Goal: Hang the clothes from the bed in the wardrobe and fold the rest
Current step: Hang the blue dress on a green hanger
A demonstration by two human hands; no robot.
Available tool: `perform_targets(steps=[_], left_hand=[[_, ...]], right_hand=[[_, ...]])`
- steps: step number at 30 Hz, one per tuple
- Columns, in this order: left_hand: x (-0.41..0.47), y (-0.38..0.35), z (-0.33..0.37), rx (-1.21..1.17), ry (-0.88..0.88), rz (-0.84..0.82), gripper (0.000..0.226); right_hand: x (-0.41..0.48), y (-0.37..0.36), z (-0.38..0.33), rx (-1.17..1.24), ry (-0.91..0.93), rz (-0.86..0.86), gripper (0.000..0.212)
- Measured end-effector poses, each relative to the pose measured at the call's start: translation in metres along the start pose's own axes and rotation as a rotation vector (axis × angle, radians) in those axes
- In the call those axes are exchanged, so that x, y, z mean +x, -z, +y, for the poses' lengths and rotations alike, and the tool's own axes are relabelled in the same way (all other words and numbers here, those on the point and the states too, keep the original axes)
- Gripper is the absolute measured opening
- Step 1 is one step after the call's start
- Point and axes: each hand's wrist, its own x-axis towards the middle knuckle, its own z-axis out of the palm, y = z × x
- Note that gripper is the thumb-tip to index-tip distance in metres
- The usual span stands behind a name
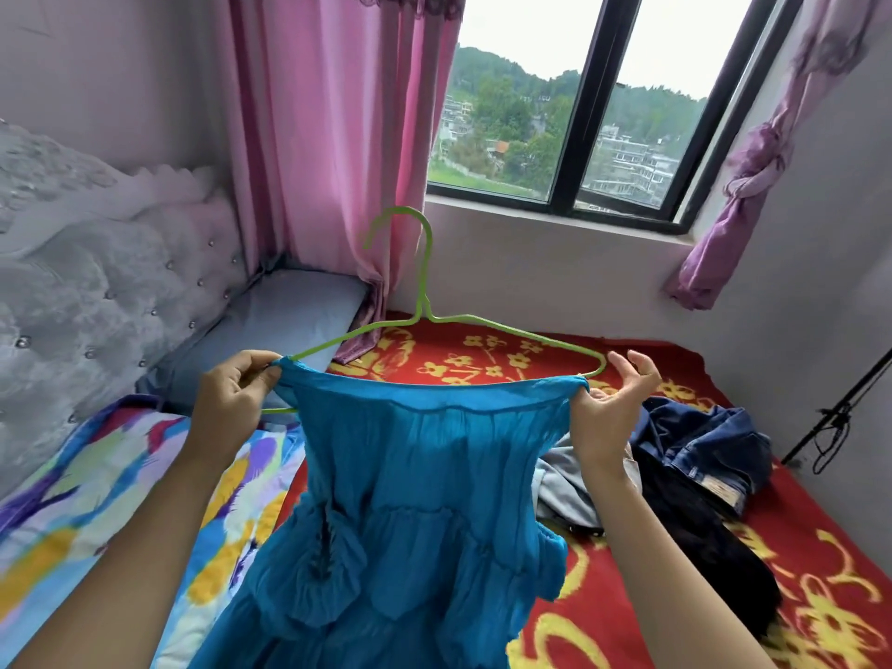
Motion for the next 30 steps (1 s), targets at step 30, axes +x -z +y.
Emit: perform_targets(steps=[30], left_hand=[[0.012,0.012,0.021,0.290,-0.267,-0.070,0.019]], right_hand=[[-0.006,0.021,0.043,-0.651,0.342,-0.547,0.026]])
